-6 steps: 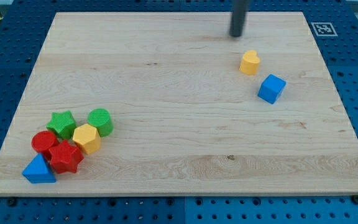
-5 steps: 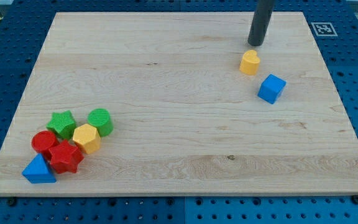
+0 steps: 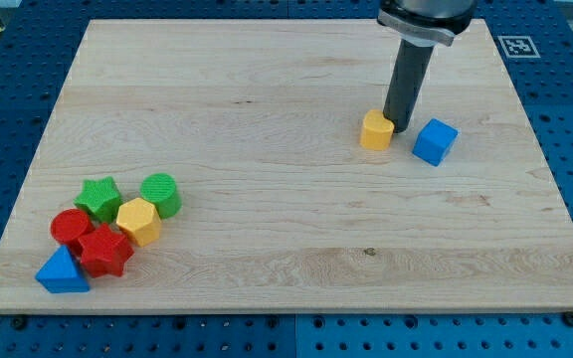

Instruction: Move the yellow heart into the right of the hexagon

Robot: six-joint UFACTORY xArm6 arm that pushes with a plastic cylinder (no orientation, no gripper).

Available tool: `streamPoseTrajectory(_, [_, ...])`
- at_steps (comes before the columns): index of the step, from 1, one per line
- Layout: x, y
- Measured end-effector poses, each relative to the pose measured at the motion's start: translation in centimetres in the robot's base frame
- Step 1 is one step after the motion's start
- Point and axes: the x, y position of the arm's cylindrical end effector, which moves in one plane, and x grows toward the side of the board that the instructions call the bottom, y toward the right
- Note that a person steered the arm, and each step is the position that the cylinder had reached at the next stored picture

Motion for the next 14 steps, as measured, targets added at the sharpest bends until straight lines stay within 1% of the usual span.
streamPoseTrajectory(2, [0.2,-4.4])
streamPoseTrajectory(3, [1.2,-6.4])
streamPoseTrajectory(4, [3.2,-7.8])
streamPoseTrajectory(7, [10.3,-8.2])
streamPoseTrajectory(9, [12.3,-8.2])
streamPoseTrajectory(10, [12.5,-8.7])
streamPoseTrajectory(14, [12.5,-18.5])
